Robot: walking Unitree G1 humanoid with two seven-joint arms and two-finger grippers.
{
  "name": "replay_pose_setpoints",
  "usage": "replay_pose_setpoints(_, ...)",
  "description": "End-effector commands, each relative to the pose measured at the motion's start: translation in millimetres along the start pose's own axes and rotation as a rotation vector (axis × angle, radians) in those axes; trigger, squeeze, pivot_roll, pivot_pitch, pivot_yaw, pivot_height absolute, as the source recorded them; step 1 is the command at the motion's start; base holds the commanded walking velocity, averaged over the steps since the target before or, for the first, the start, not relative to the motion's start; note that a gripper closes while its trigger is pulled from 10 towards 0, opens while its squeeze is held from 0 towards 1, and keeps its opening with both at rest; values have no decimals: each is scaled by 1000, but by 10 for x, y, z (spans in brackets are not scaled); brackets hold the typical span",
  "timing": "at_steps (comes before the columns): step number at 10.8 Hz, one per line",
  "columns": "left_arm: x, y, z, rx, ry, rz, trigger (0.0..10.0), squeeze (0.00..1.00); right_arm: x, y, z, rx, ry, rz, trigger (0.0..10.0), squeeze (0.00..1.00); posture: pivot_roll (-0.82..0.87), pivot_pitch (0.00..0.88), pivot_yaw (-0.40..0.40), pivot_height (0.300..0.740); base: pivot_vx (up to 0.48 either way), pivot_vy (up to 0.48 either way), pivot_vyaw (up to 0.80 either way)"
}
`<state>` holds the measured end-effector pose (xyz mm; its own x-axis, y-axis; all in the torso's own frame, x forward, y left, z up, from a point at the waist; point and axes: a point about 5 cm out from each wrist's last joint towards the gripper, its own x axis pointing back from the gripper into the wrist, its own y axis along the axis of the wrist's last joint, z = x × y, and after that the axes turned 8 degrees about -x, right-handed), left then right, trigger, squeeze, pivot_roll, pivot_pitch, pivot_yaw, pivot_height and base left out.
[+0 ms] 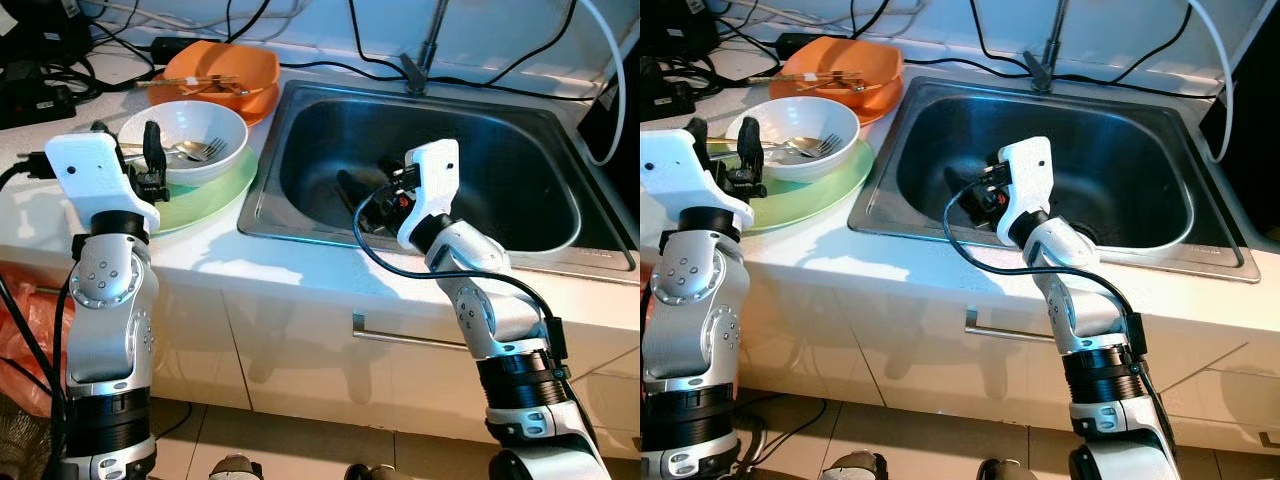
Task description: Kitchen organization
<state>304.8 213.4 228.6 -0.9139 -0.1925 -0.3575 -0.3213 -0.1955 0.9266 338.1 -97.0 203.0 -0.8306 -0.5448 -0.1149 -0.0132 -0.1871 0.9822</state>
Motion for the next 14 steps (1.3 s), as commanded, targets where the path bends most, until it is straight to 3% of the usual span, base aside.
replay_pose_setpoints(1, -6, -56, 9, 34, 25, 43, 10000, 0, 23, 6, 23, -18, 18, -5, 10000, 780, 130, 66, -40, 740, 0, 0, 0)
replay_pose_setpoints(2, -15, -67, 24, 44, 39, 53, 10000, 0, 28, 1, 24, -18, 23, -11, 10000, 780, 129, 67, -38, 740, 0, 0, 0)
replay_pose_setpoints(3, -21, -61, 48, 36, 50, 48, 10000, 0, 42, -2, 1, -22, 13, -16, 10000, 0, 129, 67, -38, 740, 0, 0, 0)
replay_pose_setpoints(6, 11, -161, 113, 70, 103, 108, 10000, 0, 65, -58, -8, -14, 7, -14, 10000, 0, 128, 68, -34, 740, 0, 0, 0)
replay_pose_setpoints(13, 0, -114, 147, 79, 122, 86, 10000, 0, 74, -46, -3, 0, 16, -23, 10000, 0, 127, 66, -38, 740, 0, 0, 0)
replay_pose_setpoints(14, 14, -97, 117, 103, 104, 74, 10000, 1000, 72, -55, 18, 4, 31, -22, 10000, 0, 131, 64, -37, 740, 0, 0, 0)
